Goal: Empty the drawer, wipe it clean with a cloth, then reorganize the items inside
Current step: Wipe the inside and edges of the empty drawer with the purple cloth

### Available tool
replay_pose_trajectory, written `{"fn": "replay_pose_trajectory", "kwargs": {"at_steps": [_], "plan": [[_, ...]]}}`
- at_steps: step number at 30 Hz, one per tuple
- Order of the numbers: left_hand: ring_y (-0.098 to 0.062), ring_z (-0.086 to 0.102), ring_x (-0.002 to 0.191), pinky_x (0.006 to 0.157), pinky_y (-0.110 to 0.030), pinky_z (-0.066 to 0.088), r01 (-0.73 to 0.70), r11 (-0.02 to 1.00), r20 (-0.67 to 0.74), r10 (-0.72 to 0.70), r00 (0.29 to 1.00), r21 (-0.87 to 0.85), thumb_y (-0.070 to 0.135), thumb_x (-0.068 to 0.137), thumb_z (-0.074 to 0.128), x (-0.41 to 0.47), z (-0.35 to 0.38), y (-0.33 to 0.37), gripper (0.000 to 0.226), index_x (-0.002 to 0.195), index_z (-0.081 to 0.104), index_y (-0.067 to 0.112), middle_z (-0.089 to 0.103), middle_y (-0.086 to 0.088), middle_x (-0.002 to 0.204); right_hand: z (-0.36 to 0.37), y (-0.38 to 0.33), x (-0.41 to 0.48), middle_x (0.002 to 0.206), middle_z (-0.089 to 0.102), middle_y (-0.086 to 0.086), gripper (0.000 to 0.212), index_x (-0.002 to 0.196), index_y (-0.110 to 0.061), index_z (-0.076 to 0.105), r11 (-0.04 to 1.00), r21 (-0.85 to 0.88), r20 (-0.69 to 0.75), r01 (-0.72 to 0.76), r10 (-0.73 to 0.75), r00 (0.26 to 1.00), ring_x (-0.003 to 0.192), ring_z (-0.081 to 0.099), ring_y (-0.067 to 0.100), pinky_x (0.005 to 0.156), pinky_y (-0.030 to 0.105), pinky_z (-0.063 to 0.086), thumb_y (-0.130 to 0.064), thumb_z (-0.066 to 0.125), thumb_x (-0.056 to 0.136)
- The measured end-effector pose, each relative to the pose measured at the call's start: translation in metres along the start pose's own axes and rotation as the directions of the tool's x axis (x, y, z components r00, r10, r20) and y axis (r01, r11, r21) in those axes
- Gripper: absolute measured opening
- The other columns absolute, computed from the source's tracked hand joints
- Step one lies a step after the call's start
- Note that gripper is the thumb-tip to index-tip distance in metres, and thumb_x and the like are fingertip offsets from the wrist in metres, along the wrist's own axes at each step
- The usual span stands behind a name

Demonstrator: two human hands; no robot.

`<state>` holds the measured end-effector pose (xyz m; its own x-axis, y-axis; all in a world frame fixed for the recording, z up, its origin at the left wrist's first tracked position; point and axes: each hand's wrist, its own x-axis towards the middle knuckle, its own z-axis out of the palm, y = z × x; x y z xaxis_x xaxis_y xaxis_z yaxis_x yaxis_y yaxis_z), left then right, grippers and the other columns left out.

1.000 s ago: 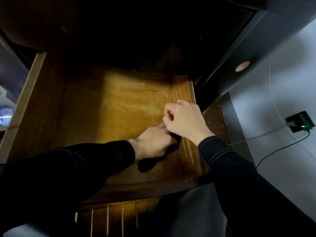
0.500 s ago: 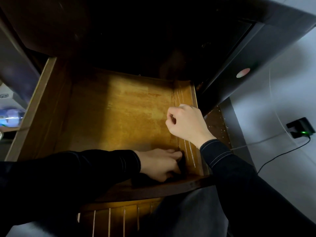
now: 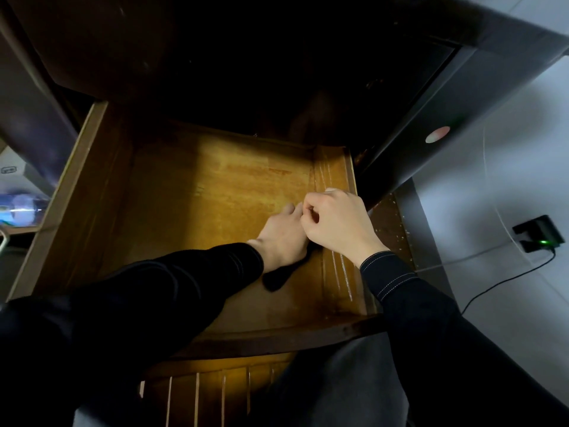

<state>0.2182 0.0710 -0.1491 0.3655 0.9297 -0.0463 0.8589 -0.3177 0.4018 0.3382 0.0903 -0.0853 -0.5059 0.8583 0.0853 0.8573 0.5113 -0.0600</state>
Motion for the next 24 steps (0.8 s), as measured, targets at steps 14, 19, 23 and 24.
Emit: {"fn": "replay_pose_trajectory", "kwargs": {"at_steps": [14,19,23,24], "plan": [[-0.019,0.046,0.102,0.079,-0.025,0.035,-0.259,0.909,0.51,0.401,0.761,-0.328,0.007,0.098,0.049,-0.052,0.0,0.027,0.045,0.137,0.061,0.027,0.04,0.001,0.107,-0.003,-0.001,-0.001,0.064,0.06,-0.006,0.014,0.077,-0.021,0.064,1.0,0.014,0.015,0.001,-0.001,1.0,0.073,0.055,0.014,0.063,0.026,0.041,-0.024,0.055,0.088],[0.01,0.047,0.093,0.081,0.002,0.03,-0.074,0.789,0.442,0.417,0.795,-0.61,0.018,0.101,0.058,-0.057,-0.003,0.016,0.03,0.128,0.067,0.026,0.045,0.015,0.104,-0.001,0.0,0.0,0.063,0.058,-0.006,0.014,0.076,-0.02,0.063,0.999,0.046,-0.009,0.009,-0.008,1.0,0.071,0.052,0.013,0.06,0.029,0.048,-0.023,0.056,0.087],[-0.007,0.049,0.097,0.082,-0.016,0.036,-0.191,0.872,0.453,0.407,0.793,-0.45,0.021,0.102,0.055,-0.057,0.006,0.021,0.033,0.133,0.063,0.028,0.044,0.005,0.109,-0.001,0.0,0.001,0.063,0.058,-0.006,0.014,0.076,-0.02,0.063,0.999,0.049,-0.019,0.007,-0.006,1.0,0.07,0.052,0.013,0.06,0.029,0.049,-0.023,0.056,0.087],[-0.015,0.05,0.101,0.081,-0.021,0.036,-0.217,0.898,0.479,0.394,0.785,-0.382,0.02,0.102,0.053,-0.056,0.007,0.025,0.034,0.134,0.062,0.028,0.044,0.002,0.111,-0.001,0.0,0.001,0.063,0.058,-0.006,0.013,0.076,-0.021,0.064,0.999,0.049,-0.017,0.008,-0.007,1.0,0.07,0.052,0.013,0.06,0.03,0.05,-0.024,0.056,0.087]]}}
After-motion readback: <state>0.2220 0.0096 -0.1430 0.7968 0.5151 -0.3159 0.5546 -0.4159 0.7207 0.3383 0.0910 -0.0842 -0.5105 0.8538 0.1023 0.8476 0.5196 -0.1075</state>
